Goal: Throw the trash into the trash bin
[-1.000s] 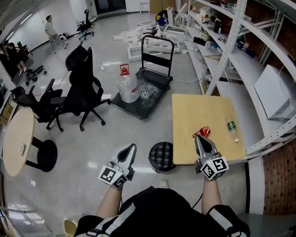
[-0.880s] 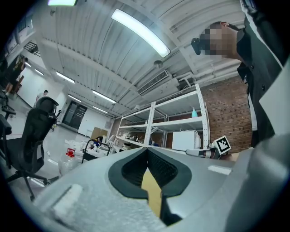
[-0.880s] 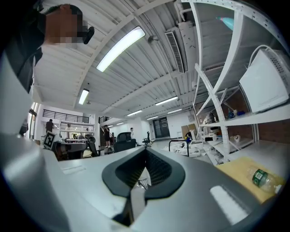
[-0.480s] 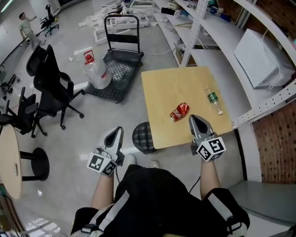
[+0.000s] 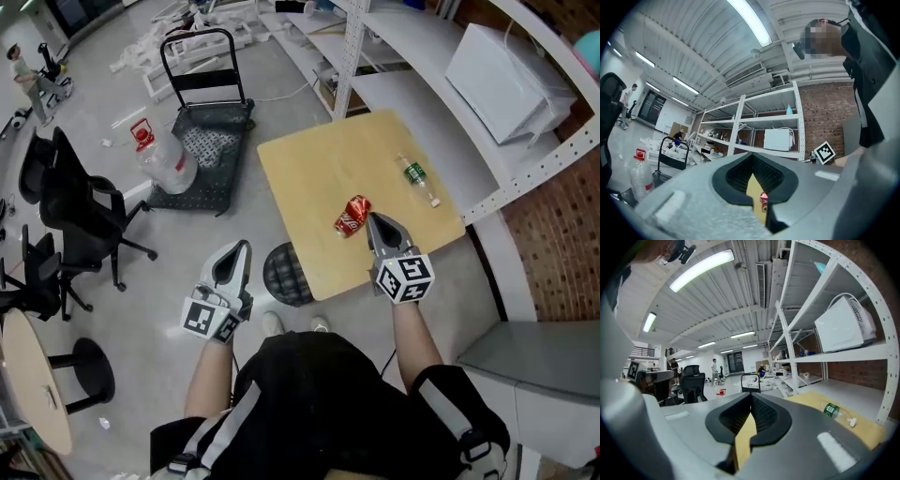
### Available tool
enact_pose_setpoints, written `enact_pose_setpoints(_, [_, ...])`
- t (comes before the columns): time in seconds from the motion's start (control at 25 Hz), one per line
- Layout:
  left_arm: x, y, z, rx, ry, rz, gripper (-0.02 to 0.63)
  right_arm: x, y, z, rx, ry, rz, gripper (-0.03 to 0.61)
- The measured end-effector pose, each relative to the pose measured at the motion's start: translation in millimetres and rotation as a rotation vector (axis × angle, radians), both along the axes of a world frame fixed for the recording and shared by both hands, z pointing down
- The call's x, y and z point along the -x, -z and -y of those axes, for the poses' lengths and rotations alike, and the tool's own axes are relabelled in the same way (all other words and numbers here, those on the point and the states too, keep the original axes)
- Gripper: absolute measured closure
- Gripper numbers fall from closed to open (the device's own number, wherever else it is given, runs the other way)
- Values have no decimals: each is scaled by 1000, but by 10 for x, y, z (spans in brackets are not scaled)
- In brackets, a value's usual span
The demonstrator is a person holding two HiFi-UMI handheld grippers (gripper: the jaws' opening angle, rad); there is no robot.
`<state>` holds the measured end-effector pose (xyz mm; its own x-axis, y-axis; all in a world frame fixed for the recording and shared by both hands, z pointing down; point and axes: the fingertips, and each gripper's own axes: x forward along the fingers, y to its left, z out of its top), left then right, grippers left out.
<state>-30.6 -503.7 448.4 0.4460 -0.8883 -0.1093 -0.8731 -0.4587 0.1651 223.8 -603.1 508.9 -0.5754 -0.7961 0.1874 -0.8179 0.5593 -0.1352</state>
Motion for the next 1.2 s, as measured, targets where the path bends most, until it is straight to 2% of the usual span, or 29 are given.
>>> enact_pose_setpoints(0.16, [-132, -178, 213, 42, -60, -13, 614, 105, -350, 147, 91, -61, -36, 560])
enact_pose_setpoints(0.32, [-220, -349, 285, 95, -115, -47, 614, 187, -676, 257, 134, -34, -110, 532])
enact_pose_setpoints(0.48, [-232, -661, 273, 184, -127, -66, 614, 71, -1067, 259, 240, -55, -155, 460])
enact_pose_setpoints(0.6, [-224, -813, 285, 224, -133, -75, 614, -28, -1335, 301, 323, -151, -150, 368])
enact_pose_setpoints(0.84, [-146, -900, 305, 254, -143, -66, 614, -71, -1809, 430, 448, -393, -123, 181])
enact_pose_setpoints(1.0, [-36, -887, 337, 260, -154, -45, 614, -61, -2039, 547, 486, -524, -145, 161])
enact_pose_setpoints(1.2, [95, -908, 341, 271, -187, -4, 614, -10, -2328, 643, 572, -637, -186, 120])
